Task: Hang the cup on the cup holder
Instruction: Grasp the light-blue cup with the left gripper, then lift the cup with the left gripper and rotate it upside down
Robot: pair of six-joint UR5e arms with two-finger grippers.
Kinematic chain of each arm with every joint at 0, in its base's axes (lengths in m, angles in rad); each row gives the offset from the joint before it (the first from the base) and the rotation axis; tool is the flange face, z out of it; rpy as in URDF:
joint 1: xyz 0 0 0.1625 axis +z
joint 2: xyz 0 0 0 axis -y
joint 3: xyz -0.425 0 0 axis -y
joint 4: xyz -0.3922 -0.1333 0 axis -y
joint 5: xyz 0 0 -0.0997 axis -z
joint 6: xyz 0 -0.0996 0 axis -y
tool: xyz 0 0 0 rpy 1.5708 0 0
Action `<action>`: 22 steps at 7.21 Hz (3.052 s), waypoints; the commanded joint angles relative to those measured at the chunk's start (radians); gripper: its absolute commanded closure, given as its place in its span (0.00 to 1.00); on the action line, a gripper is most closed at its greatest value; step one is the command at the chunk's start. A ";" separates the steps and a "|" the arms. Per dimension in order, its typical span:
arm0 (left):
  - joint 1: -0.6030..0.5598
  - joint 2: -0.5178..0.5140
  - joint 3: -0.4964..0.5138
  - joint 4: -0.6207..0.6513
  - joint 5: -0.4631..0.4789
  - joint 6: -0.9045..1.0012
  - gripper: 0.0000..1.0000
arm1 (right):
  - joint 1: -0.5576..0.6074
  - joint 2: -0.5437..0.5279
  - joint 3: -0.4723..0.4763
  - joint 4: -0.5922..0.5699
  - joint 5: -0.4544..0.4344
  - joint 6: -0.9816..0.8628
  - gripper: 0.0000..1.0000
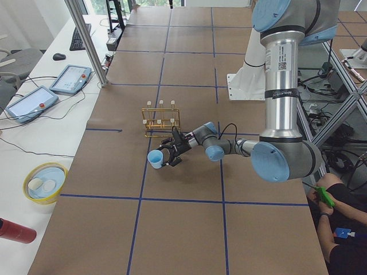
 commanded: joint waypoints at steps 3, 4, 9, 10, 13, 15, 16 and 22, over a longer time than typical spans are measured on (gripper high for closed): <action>0.003 -0.026 0.065 0.002 0.023 -0.001 0.00 | 0.000 0.000 0.000 0.000 0.000 0.000 0.00; 0.003 -0.045 0.091 0.002 0.023 -0.001 0.00 | -0.001 0.000 0.000 0.000 0.000 0.000 0.00; 0.008 -0.051 0.114 0.003 0.022 0.008 0.00 | 0.000 0.000 0.000 0.000 0.000 0.000 0.00; 0.005 -0.051 0.116 0.005 0.022 0.008 0.00 | 0.000 0.000 0.000 0.000 0.000 0.000 0.00; -0.012 -0.057 0.116 0.005 0.022 0.010 0.00 | -0.001 0.000 0.000 0.000 0.000 0.000 0.00; -0.023 -0.071 0.118 0.003 0.020 0.011 0.00 | 0.000 0.000 0.000 0.000 0.000 0.000 0.00; -0.034 -0.075 0.119 0.003 0.020 0.011 0.00 | 0.000 0.000 0.000 0.000 0.000 0.000 0.00; -0.121 -0.071 0.087 -0.005 -0.024 0.066 0.89 | -0.001 0.000 0.000 0.000 0.000 0.000 0.00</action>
